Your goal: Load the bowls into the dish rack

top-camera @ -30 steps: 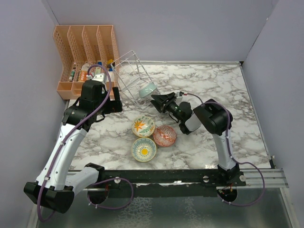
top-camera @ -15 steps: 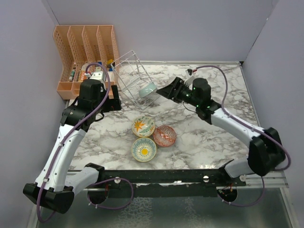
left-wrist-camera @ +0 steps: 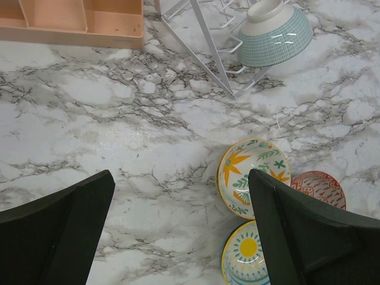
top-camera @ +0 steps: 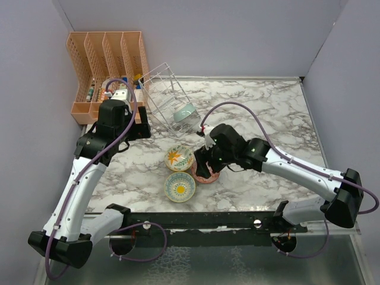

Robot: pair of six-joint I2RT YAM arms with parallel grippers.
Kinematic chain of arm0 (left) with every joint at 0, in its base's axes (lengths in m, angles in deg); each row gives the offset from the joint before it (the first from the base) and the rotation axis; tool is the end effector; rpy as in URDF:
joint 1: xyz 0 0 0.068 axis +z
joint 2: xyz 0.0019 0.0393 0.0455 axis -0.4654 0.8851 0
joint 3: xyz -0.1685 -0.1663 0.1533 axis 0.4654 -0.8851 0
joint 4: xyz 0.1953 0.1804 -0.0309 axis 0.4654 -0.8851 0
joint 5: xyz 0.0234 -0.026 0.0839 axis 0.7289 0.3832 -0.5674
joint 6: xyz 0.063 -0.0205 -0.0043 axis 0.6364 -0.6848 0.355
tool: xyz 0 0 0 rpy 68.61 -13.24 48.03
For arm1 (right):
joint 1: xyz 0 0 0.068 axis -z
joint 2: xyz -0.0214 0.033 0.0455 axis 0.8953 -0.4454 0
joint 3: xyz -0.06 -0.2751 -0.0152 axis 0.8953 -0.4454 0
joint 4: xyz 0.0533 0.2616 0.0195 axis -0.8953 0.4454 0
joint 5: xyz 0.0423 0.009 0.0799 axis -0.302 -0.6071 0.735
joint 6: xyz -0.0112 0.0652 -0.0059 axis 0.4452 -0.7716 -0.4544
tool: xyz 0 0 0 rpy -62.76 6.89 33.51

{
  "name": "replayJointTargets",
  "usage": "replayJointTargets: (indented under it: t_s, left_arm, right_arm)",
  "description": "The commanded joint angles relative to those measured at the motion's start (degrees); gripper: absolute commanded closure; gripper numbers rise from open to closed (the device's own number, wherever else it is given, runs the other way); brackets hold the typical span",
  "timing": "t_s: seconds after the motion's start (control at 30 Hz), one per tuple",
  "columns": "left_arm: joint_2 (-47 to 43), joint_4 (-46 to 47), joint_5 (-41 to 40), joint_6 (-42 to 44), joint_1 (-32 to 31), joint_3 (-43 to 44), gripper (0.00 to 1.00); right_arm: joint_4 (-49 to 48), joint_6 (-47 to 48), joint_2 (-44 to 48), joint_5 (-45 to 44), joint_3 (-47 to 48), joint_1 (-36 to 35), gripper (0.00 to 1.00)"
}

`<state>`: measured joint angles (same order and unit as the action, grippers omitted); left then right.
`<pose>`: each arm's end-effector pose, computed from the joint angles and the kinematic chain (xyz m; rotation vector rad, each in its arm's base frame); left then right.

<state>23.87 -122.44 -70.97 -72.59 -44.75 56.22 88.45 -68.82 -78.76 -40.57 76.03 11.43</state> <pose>0.2046 -0.0564 0.3849 -0.1417 2.1781 -0.2557 0.1752 0.2362 0.2910 -0.7427 2.4328 0.7050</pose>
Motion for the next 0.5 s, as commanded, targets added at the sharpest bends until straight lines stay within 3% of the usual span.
replayJointTargets:
  t_s: [0.0,0.17,0.47]
  left_arm:
    - [-2.0,0.9,-1.7,0.7,-0.2,1.9,0.01]
    - [-2.7,-0.1,-2.7,1.1,-0.2,1.8,0.01]
    - [-2.9,-1.0,-3.5,1.2,-0.2,1.0,0.01]
  right_arm:
    - [4.7,7.7,0.8,-4.5,-1.6,-1.9,0.27]
    - [1.0,15.6,0.8,-0.1,-5.2,-3.1,0.31]
    - [-5.0,16.8,-4.0,0.4,-8.3,-6.1,0.31]
